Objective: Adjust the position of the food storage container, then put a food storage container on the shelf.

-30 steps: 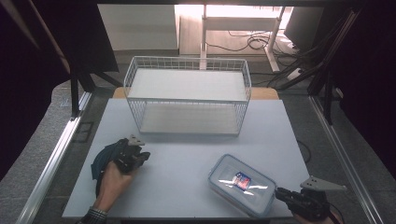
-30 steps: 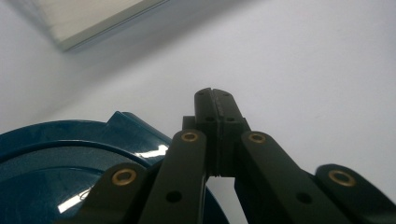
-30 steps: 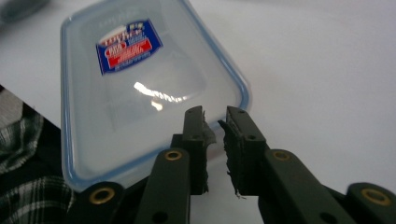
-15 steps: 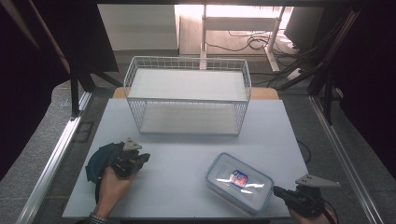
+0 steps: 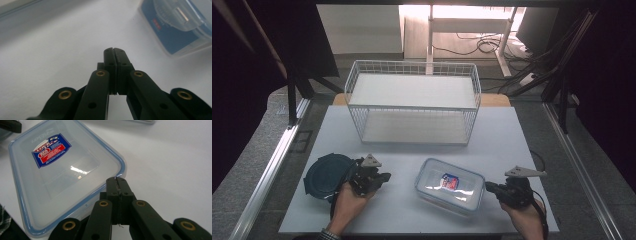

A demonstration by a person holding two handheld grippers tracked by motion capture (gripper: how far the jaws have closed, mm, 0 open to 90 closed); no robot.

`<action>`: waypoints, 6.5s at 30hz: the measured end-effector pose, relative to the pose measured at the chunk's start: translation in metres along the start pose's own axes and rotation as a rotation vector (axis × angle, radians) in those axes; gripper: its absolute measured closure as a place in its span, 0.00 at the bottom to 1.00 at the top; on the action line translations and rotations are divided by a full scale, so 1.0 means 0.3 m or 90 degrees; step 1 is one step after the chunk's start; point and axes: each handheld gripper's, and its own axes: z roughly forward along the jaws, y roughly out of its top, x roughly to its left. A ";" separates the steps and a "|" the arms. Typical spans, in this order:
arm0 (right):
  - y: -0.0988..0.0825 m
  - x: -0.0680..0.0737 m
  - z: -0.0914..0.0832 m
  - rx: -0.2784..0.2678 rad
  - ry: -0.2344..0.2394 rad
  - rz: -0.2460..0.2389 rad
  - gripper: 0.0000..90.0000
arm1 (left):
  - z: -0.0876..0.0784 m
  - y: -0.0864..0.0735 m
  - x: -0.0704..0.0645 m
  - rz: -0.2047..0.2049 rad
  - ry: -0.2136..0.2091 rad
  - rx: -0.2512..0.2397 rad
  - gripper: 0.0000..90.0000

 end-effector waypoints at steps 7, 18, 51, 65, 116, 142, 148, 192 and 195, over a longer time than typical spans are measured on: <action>0.074 0.024 0.098 0.007 0.033 -0.009 0.99 | 0.017 -0.007 -0.005 0.000 -0.005 0.009 0.98; 0.129 0.087 0.259 0.053 0.060 -0.044 0.99 | -0.023 -0.054 -0.018 -0.012 0.009 0.011 0.99; 0.104 0.079 0.236 0.038 0.065 -0.045 0.92 | -0.181 -0.154 0.117 -0.099 0.170 -0.021 1.00; 0.076 0.085 0.147 0.000 0.064 -0.074 0.60 | -0.187 -0.146 0.071 -0.021 0.078 -0.089 0.50; 0.111 0.161 0.323 0.085 0.236 0.031 0.00 | 0.080 0.039 0.063 -0.085 -0.255 -0.011 0.00; 0.072 0.104 0.195 0.064 0.289 0.143 0.58 | -0.045 -0.064 0.070 -0.170 -0.317 -0.077 0.54; 0.077 0.116 0.169 0.035 0.254 0.115 0.60 | -0.046 -0.055 0.063 -0.174 -0.307 -0.093 0.59; 0.478 0.115 0.026 -0.120 0.246 0.014 0.60 | -0.322 0.290 0.158 -0.084 -0.273 -0.212 0.62; 0.524 0.112 0.018 -0.128 0.246 0.008 0.60 | -0.347 0.330 0.173 -0.076 -0.267 -0.218 0.62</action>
